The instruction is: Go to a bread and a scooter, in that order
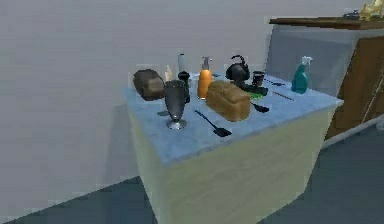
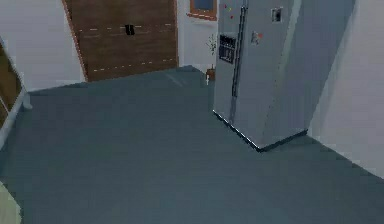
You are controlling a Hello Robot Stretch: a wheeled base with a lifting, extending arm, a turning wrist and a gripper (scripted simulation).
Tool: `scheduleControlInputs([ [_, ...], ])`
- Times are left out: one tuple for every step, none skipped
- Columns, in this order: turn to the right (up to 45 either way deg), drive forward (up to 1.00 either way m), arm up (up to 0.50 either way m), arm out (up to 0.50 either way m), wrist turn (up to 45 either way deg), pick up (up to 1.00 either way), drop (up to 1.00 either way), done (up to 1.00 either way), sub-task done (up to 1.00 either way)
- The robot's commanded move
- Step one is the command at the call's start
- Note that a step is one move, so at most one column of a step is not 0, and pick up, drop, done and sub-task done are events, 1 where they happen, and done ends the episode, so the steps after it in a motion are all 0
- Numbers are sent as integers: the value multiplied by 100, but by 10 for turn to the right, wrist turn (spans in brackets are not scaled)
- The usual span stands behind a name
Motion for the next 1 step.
scheduleControlInputs([
  [90,0,0,0,0,0,0,0,0],
])
